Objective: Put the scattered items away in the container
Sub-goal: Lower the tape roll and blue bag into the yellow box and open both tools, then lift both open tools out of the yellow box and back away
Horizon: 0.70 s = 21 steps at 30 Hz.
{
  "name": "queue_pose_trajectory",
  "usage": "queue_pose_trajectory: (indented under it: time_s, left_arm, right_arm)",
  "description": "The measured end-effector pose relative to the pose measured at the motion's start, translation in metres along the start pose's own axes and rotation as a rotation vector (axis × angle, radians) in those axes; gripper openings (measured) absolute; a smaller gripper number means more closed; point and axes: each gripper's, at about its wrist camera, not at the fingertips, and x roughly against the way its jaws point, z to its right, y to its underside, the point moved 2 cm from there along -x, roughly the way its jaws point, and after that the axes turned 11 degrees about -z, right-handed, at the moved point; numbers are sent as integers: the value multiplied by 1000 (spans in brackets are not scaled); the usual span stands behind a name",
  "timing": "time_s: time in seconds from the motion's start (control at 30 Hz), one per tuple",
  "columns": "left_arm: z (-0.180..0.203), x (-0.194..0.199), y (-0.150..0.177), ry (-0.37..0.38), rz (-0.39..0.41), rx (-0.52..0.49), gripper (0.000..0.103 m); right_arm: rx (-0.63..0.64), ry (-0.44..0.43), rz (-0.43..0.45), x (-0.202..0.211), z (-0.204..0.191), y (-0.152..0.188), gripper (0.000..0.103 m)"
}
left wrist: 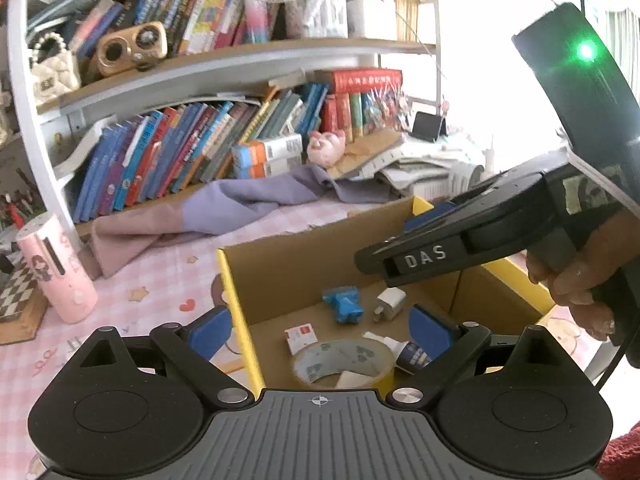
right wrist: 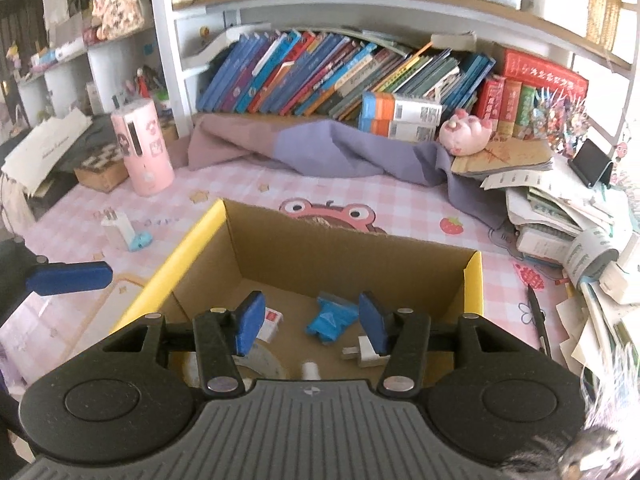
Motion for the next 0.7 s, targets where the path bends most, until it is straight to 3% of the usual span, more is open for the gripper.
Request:
queue_pose_trajectory:
  time_s: [0.4,0.7]
  left_arm:
    - [-50,53,25,38,101,86,99]
    - [-81,75,58,60,82,117,99]
  right_arm:
    - [-118,89,128,46,-33,28,50]
    - [-168,151,136,59,-72,51,50]
